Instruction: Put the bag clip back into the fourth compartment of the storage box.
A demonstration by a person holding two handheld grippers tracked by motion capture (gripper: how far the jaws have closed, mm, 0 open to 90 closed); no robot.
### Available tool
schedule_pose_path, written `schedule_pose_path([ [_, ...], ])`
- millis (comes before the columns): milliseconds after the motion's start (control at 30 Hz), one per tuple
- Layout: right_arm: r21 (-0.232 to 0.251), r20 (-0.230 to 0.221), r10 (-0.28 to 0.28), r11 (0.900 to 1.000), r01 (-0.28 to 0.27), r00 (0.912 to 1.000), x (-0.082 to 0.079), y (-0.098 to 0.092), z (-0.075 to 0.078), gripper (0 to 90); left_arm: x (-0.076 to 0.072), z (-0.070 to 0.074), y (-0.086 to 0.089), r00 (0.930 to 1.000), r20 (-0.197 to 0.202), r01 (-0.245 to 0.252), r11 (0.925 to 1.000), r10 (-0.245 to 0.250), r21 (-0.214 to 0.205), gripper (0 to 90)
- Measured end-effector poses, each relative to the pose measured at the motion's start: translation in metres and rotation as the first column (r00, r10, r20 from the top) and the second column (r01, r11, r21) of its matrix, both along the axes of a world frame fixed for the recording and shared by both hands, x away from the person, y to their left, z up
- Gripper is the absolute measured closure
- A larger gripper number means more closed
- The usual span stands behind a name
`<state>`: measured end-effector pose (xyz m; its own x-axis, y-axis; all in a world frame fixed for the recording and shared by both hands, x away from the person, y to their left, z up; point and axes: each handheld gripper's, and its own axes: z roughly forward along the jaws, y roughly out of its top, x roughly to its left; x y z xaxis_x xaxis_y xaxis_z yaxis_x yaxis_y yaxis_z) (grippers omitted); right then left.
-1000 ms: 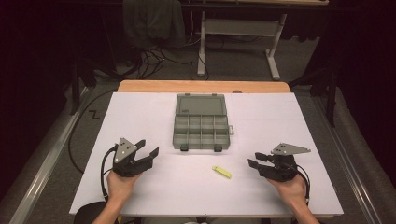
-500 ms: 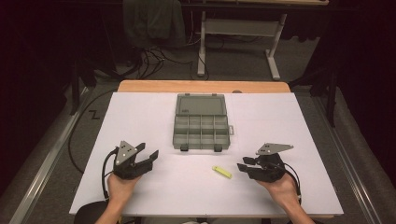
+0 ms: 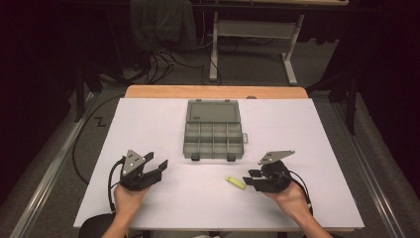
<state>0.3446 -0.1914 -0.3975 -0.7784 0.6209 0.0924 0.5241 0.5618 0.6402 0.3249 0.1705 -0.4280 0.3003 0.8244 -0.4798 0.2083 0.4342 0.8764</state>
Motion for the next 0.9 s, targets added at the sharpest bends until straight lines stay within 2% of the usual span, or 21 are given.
schedule_pose_path([
  [467, -0.074, -0.058, 0.05, 0.9958, -0.054, 0.9971, 0.006, 0.016, -0.002, 64.8, -0.001, 0.002, 0.001, 1.0, 0.01, 0.001, 0.9999, -0.001, -0.013, 40.0],
  [900, -0.128, -0.122, 0.075, 0.9877, -0.09, 0.9897, 0.012, 0.031, -0.006, 68.4, -0.001, 0.002, 0.0, 0.9999, 0.009, 0.009, 0.9998, -0.008, -0.02, 40.0],
])
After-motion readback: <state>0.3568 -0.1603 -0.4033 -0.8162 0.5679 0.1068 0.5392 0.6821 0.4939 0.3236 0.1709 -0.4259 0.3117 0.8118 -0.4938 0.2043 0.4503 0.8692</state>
